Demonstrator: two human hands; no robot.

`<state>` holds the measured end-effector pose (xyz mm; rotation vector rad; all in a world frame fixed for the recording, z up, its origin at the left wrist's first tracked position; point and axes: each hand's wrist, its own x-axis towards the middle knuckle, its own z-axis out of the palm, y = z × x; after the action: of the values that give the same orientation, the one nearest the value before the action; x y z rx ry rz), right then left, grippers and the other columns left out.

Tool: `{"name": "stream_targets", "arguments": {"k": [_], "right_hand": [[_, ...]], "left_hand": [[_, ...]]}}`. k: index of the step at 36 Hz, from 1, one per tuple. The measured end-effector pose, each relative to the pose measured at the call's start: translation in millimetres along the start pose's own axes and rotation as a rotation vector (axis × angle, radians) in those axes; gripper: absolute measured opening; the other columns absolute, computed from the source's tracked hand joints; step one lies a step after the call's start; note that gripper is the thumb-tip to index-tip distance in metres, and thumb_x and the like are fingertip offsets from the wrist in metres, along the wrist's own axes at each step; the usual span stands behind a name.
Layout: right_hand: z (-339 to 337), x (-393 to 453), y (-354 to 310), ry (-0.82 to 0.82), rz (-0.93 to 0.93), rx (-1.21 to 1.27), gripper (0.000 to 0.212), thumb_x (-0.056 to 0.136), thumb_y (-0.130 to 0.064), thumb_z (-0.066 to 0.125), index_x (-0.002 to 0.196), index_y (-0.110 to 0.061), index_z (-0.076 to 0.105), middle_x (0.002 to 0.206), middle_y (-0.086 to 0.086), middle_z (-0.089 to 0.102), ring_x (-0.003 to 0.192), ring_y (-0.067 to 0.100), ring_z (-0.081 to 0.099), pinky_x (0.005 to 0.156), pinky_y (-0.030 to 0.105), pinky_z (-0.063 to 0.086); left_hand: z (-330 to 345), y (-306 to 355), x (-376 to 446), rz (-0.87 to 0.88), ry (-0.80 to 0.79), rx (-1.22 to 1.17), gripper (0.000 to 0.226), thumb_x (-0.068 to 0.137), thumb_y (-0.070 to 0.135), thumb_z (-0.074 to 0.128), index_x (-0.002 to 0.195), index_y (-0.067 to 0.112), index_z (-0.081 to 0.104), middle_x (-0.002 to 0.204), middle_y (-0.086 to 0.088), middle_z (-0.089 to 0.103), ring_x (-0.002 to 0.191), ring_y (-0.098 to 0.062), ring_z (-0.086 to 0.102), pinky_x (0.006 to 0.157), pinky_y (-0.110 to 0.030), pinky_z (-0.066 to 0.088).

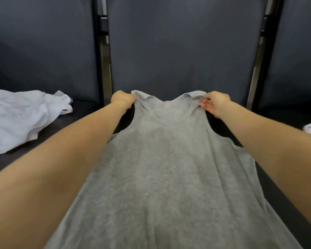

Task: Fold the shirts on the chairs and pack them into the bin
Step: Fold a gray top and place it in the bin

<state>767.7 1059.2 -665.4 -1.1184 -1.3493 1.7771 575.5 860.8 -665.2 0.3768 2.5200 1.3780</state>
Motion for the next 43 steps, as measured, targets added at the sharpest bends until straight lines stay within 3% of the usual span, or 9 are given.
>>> {"name": "stream_targets", "arguments": {"k": [5,9,15,21,28,33,38,40,43], "right_hand": [[-32.2,-17.4,-2.6,0.103,-0.079,-0.198,0.017,0.09,-0.007,0.06,0.074,-0.008,0.056,0.065,0.006,0.049,0.049,0.013,0.043,0.043,0.021,0.037],[-72.3,-56.8,-5.6,0.1,-0.083,-0.554,0.017,0.091,-0.019,0.062,0.078,-0.009,0.057,0.068,0.004,0.052,0.054,0.014,0.043,0.049,0.025,0.034],[-115.4,-128.8,5.2,-0.029,-0.097,-0.903,0.039,0.086,-0.047,0.067,0.089,-0.008,0.063,0.08,0.004,0.058,0.065,0.017,0.049,0.055,0.027,0.038],[-112.6,-178.0,26.6,-0.113,-0.275,-1.157,0.044,0.084,-0.043,0.068,0.081,0.001,0.063,0.089,0.025,0.065,0.088,0.038,0.062,0.071,0.037,0.044],[-113.4,-178.4,28.0,-0.062,-0.339,-0.955,0.029,0.091,-0.024,0.061,0.067,-0.014,0.047,0.071,0.004,0.048,0.066,0.017,0.044,0.056,0.03,0.034],[-126.1,-155.9,24.4,0.047,-0.197,-0.62,0.023,0.093,-0.017,0.058,0.073,-0.015,0.046,0.085,0.01,0.05,0.068,0.018,0.048,0.054,0.029,0.043],[-129.3,-133.3,19.6,0.125,-0.201,-0.479,0.013,0.092,-0.018,0.063,0.102,-0.012,0.059,0.106,0.011,0.06,0.095,0.025,0.056,0.08,0.036,0.049],[-130.9,-121.1,17.3,0.158,-0.232,-0.441,0.016,0.089,-0.016,0.066,0.103,-0.011,0.064,0.113,0.014,0.065,0.098,0.025,0.059,0.089,0.037,0.051],[-135.3,-108.5,12.0,0.227,-0.354,-0.555,0.008,0.088,-0.018,0.061,0.093,-0.014,0.066,0.103,0.01,0.068,0.089,0.021,0.058,0.082,0.034,0.049]], "left_hand": [[-13.7,-11.8,-26.8,0.106,-0.036,0.142,0.044,0.096,0.041,0.05,0.07,0.006,0.049,0.066,-0.007,0.051,0.064,-0.023,0.052,0.062,-0.032,0.044],[-39.3,-25.9,-63.1,0.151,-0.122,0.288,0.046,0.097,0.046,0.046,0.081,0.005,0.06,0.09,-0.014,0.064,0.085,-0.032,0.062,0.083,-0.038,0.053],[-80.2,-66.3,-122.1,0.209,-0.181,0.353,0.045,0.089,0.051,0.058,0.07,0.01,0.057,0.073,-0.01,0.055,0.071,-0.022,0.053,0.065,-0.031,0.04],[-96.8,-77.0,-145.7,0.247,-0.236,0.306,0.024,0.087,0.031,0.07,0.084,0.007,0.072,0.086,-0.002,0.067,0.085,-0.015,0.059,0.077,-0.029,0.045],[-96.1,-83.7,-147.7,0.252,-0.064,0.263,0.02,0.096,0.022,0.052,0.097,0.006,0.064,0.087,-0.001,0.059,0.084,-0.018,0.053,0.074,-0.028,0.039],[-92.8,-79.5,-134.4,0.136,-0.025,0.031,0.02,0.097,0.017,0.043,0.097,0.008,0.061,0.096,-0.006,0.058,0.085,-0.02,0.051,0.072,-0.032,0.041],[-100.7,-84.2,-108.3,0.039,0.098,-0.17,0.023,0.093,0.009,0.043,0.078,0.014,0.059,0.082,-0.005,0.053,0.07,-0.021,0.049,0.073,-0.036,0.045],[-101.4,-87.8,-102.5,0.063,0.192,-0.151,0.033,0.097,0.011,0.038,0.069,0.028,0.043,0.092,-0.006,0.051,0.066,-0.012,0.044,0.067,-0.023,0.04],[-99.7,-90.9,-101.8,0.143,0.308,0.047,0.028,0.1,0.014,0.035,0.075,0.024,0.042,0.109,-0.018,0.055,0.098,-0.031,0.056,0.069,-0.028,0.034]]}}
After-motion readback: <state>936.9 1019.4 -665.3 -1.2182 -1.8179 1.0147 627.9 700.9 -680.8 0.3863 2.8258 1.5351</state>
